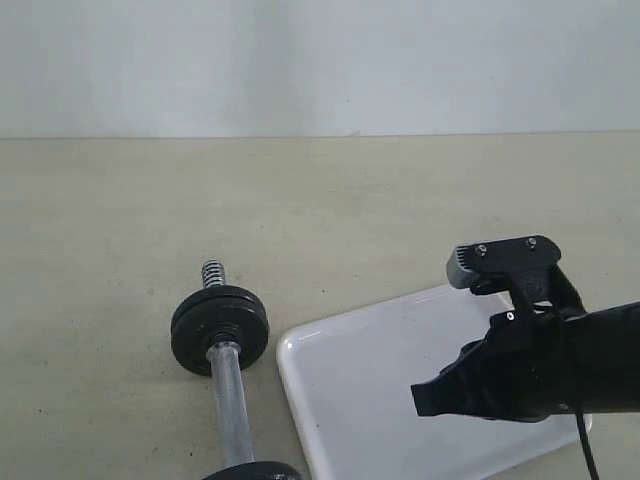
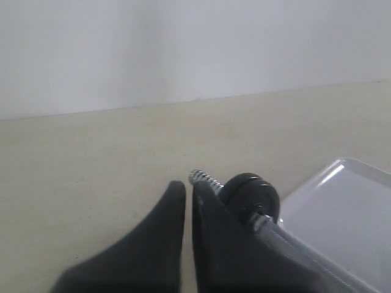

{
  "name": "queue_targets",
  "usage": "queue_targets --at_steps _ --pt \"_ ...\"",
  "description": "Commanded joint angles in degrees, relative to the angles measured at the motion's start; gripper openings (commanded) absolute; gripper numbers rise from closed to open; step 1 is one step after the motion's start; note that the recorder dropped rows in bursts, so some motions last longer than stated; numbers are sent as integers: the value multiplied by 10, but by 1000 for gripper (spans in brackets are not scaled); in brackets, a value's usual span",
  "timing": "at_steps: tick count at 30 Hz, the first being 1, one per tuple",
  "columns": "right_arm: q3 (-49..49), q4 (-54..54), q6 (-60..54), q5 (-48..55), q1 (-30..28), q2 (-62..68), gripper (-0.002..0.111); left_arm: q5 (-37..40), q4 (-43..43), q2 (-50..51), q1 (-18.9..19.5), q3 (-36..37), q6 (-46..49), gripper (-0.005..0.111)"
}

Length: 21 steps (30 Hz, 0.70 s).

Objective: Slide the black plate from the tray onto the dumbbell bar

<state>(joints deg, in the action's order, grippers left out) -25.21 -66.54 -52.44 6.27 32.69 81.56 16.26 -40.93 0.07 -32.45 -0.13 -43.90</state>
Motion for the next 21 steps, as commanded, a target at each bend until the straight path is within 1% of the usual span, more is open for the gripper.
queue_targets --at_steps 1,6,8,12,16,17,21 --pt "14 -1 1 -15 0 -3 1 -2 -2 -1 71 1 0 4" --pt "22 -2 5 -40 0 -3 1 -2 -2 -1 167 1 0 4" --pt "23 -2 6 -45 0 -3 1 -2 -2 -1 211 1 0 4" --pt "25 -2 10 -47 0 -3 1 -2 -2 -1 276 1 0 4" --pt "25 -2 11 -47 0 -3 1 -2 -2 -1 322 1 0 4" --pt "25 -2 11 -47 0 -3 1 -2 -2 -1 341 1 0 4" --pt "25 -2 10 -52 0 -3 1 -2 -2 -1 375 1 0 4"
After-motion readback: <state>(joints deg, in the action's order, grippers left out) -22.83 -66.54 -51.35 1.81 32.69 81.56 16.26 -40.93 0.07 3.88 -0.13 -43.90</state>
